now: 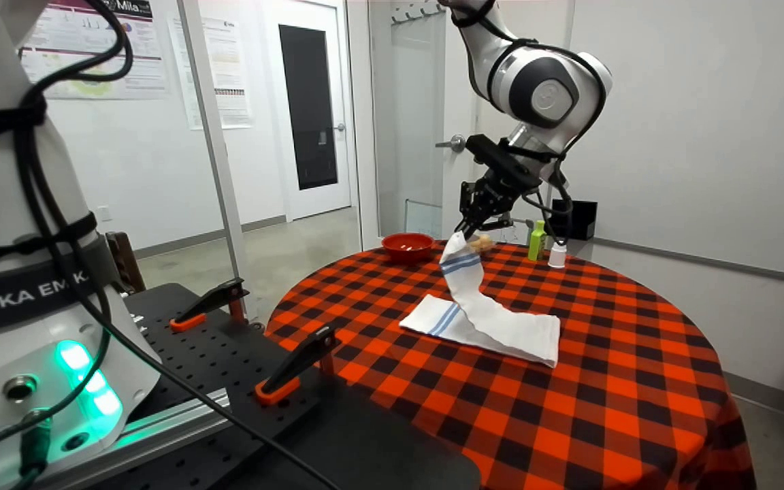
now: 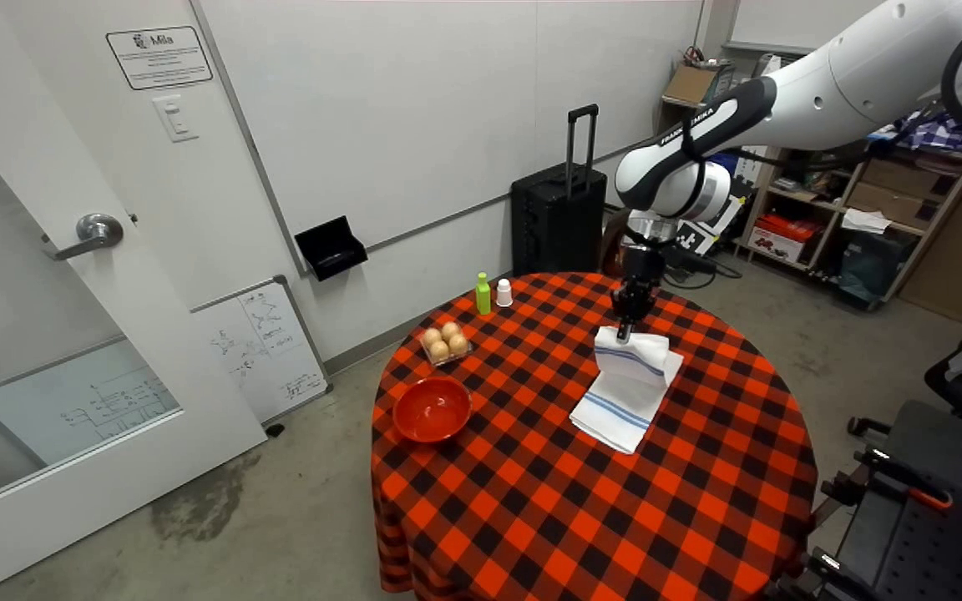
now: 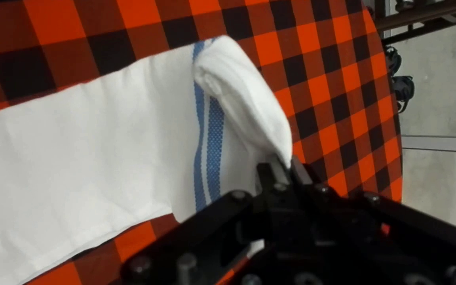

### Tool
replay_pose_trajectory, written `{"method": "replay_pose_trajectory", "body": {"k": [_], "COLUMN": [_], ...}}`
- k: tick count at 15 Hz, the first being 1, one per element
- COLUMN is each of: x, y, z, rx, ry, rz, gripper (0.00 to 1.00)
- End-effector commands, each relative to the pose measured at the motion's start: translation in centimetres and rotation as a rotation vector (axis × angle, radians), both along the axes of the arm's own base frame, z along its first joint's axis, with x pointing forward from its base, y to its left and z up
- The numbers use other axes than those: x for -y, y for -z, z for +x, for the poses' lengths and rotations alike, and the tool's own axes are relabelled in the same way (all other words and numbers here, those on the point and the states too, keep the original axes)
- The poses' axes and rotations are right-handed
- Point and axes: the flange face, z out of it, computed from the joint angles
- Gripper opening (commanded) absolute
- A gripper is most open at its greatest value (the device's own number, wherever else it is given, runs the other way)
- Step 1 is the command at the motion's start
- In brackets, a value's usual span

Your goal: Fold the white towel two times over

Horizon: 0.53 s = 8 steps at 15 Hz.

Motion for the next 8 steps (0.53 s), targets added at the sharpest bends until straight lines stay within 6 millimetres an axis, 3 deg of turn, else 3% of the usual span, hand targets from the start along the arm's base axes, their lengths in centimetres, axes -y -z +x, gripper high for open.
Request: {"method": "replay_pose_trajectory", "body": {"k": [1, 8], "x": [-1.4, -3.3], "y": [2.6, 6.6], "z": [0.5, 0.5], "rx": [0.039, 0.066], "ry": [0.065, 0.074], "rz": [0.005, 0.013], "gripper": [0.01, 0.01]}}
